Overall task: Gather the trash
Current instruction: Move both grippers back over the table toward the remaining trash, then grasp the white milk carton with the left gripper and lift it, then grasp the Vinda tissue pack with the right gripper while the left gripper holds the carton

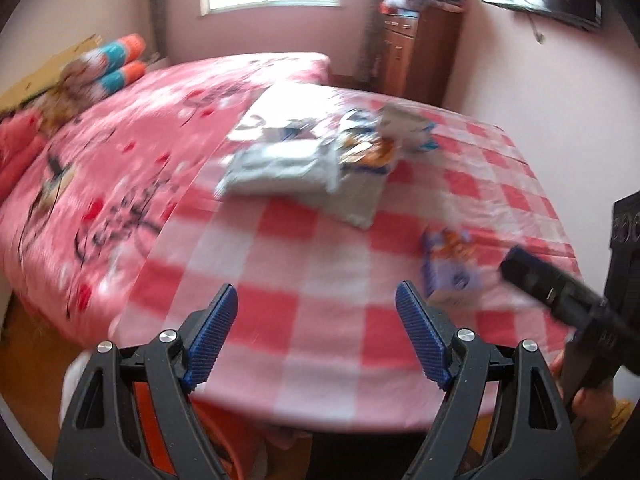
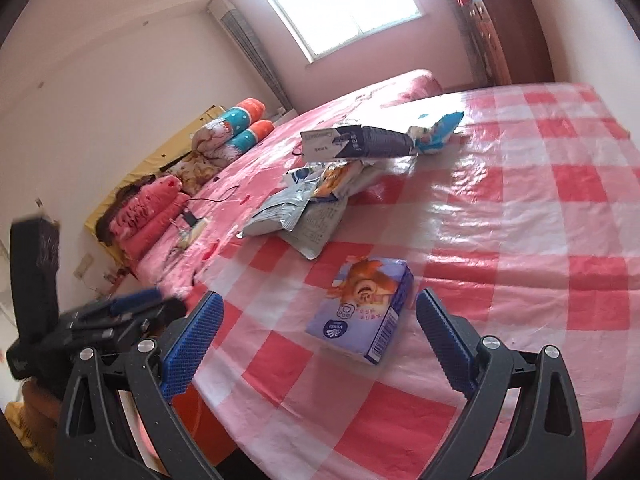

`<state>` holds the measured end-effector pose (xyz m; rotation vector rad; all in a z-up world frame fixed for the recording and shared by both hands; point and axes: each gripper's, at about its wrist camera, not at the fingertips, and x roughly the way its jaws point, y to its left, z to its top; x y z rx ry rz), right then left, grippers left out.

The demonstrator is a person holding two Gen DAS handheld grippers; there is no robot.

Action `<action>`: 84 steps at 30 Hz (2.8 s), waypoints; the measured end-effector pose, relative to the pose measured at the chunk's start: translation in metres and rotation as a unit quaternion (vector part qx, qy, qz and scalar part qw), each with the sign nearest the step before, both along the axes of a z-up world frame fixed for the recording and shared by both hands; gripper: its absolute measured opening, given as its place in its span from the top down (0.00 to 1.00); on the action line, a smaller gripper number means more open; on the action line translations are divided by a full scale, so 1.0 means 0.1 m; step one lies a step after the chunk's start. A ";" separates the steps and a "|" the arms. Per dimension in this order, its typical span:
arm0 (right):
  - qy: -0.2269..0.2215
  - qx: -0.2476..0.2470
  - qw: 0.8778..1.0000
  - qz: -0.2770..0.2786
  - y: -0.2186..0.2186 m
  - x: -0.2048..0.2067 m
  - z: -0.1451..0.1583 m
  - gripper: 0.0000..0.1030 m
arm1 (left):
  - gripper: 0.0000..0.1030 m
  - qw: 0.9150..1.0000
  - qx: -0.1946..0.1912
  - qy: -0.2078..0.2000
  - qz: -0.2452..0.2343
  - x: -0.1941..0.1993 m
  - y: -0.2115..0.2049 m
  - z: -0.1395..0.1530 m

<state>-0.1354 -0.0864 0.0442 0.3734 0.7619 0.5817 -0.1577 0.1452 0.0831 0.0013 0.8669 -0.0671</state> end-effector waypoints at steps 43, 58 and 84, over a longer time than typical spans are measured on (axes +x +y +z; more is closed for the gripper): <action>0.058 -0.005 0.997 0.050 0.04 0.35 -0.28 0.07 | 0.34 0.988 0.093 0.072 -0.103 2.01 -1.18 -0.06; 0.036 -0.067 0.995 0.068 0.22 0.29 -0.27 0.07 | 0.35 0.998 0.000 0.024 -0.051 1.26 -0.59 0.17; 0.036 -0.136 0.990 0.029 0.30 0.36 -0.32 0.07 | 0.36 0.993 -0.089 0.079 -0.020 0.39 0.08 -0.57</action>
